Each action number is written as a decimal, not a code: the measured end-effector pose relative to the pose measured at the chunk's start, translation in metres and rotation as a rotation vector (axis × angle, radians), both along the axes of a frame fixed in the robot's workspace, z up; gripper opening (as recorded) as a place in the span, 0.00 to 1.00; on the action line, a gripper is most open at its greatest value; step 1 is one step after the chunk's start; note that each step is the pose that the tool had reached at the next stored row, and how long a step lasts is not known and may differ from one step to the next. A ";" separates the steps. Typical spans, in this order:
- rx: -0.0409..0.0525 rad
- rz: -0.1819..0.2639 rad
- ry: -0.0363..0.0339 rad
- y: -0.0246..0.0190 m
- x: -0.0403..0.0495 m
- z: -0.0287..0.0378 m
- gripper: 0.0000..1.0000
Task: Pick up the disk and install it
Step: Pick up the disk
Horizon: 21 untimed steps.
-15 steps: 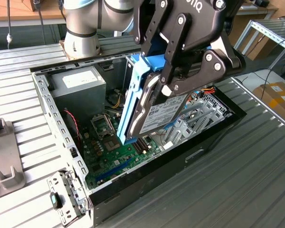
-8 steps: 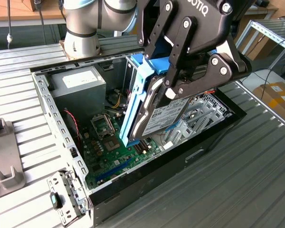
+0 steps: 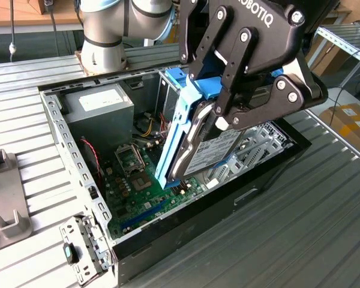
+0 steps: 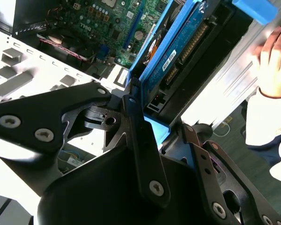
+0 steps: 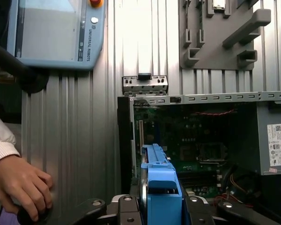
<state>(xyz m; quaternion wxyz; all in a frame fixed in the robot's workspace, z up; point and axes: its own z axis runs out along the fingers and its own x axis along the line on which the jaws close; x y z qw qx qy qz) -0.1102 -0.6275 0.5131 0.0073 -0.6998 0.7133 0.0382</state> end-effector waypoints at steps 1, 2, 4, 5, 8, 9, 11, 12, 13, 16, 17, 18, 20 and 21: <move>0.0001 0.000 0.0000 -0.0009 0.0002 -0.0001 0.37; 0.0001 0.000 0.0000 -0.0018 0.0005 -0.0002 0.37; 0.0000 0.000 0.0000 -0.0034 0.0010 -0.0003 0.37; 0.0000 0.000 0.0000 -0.0041 0.0012 -0.0004 0.37; 0.0001 0.000 0.0000 -0.0066 0.0021 -0.0007 0.37; 0.0000 0.000 0.0000 -0.0073 0.0024 -0.0008 0.37; 0.0000 0.000 0.0000 -0.0100 0.0034 -0.0010 0.37; 0.0001 0.000 0.0000 -0.0113 0.0038 -0.0012 0.37; 0.0000 0.000 0.0000 -0.0128 0.0044 -0.0013 0.37; 0.0001 0.000 0.0000 -0.0155 0.0054 -0.0017 0.37; 0.0001 0.000 0.0000 -0.0163 0.0057 -0.0018 0.37; 0.0000 0.000 0.0000 -0.0177 0.0062 -0.0019 0.37; 0.0000 0.000 0.0000 -0.0200 0.0070 -0.0021 0.37; 0.0000 0.000 0.0000 -0.0207 0.0072 -0.0022 0.37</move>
